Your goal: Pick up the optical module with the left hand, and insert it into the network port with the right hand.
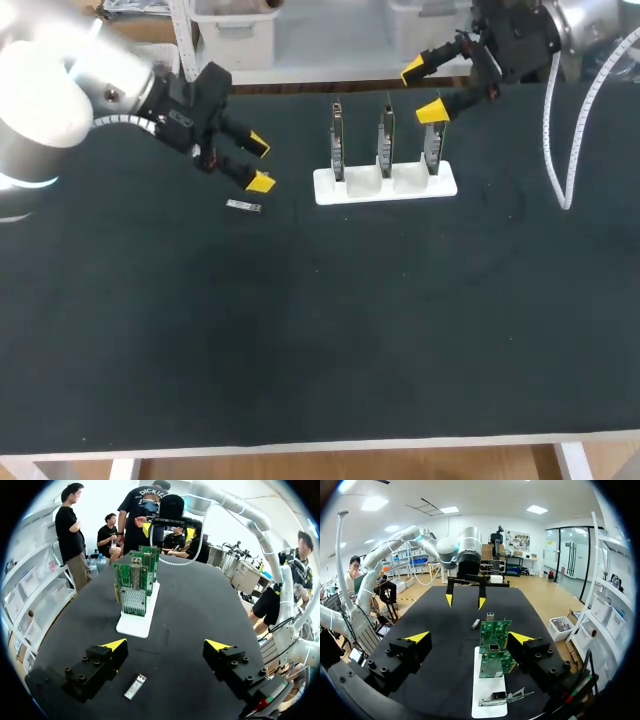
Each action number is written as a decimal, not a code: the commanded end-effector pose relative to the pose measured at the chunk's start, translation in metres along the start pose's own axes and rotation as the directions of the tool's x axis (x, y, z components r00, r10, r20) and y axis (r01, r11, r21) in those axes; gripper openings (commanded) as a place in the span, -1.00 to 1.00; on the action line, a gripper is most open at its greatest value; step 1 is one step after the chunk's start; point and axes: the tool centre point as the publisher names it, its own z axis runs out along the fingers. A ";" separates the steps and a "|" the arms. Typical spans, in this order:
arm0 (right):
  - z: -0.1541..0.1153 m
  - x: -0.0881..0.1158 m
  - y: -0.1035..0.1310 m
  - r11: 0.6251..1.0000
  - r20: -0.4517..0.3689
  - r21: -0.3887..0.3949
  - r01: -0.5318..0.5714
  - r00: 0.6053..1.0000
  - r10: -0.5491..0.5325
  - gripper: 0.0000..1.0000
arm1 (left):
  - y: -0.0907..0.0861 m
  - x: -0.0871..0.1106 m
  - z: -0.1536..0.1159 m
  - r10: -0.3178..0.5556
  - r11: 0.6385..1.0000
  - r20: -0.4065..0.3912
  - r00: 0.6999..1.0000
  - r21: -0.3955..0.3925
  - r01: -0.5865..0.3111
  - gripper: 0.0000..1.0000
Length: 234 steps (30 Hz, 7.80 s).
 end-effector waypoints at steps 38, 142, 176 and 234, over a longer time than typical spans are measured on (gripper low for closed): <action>0.000 0.000 -0.001 1.000 0.000 -0.002 0.000 1.000 0.000 1.00 | 0.013 -0.003 -0.015 0.142 0.990 -0.126 0.982 0.003 -0.143 1.00; 0.000 0.000 -0.001 1.000 0.000 -0.002 0.000 1.000 0.000 1.00 | 0.000 0.056 0.003 0.200 0.980 -0.239 0.950 0.033 -0.198 1.00; 0.000 0.000 -0.001 1.000 0.000 -0.002 0.000 1.000 0.000 1.00 | 0.002 0.049 -0.015 0.101 0.993 0.042 0.994 -0.058 -0.098 1.00; 0.000 0.000 -0.001 1.000 0.000 -0.002 0.000 1.000 0.000 1.00 | 0.003 0.041 -0.014 0.220 0.975 -0.171 0.960 0.004 -0.223 1.00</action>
